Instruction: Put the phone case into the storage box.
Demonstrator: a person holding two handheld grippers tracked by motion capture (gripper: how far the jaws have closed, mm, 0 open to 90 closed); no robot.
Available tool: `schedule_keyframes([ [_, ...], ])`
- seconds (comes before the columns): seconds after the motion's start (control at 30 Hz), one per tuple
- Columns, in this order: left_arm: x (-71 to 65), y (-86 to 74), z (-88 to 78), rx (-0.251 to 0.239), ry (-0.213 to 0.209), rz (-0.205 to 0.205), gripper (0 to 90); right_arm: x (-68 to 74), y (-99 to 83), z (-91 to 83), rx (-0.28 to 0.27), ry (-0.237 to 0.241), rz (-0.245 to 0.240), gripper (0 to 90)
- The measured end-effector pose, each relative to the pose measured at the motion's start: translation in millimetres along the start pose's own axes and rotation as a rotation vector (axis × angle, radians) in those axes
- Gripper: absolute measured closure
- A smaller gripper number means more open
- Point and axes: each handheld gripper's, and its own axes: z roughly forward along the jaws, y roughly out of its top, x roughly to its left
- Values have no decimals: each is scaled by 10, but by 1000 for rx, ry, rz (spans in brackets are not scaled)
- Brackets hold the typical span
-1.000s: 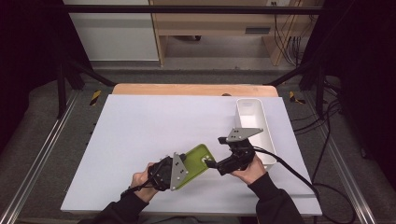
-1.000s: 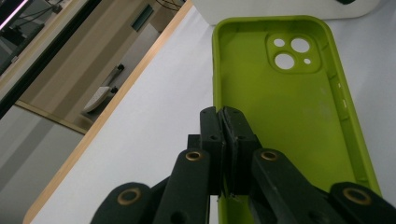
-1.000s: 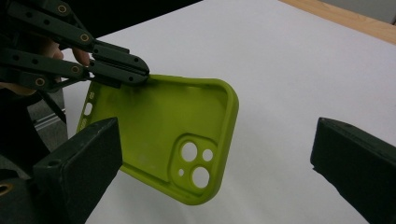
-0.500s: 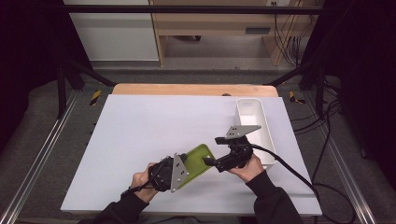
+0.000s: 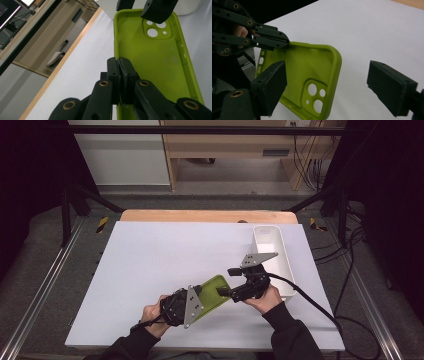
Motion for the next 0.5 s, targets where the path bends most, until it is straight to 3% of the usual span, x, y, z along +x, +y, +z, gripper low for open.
schedule_keyframes([
  [0.5, -28, 32, -18, -18, -6, 15, 872, -48, 21, -25, 18, 59, 25, 354],
])
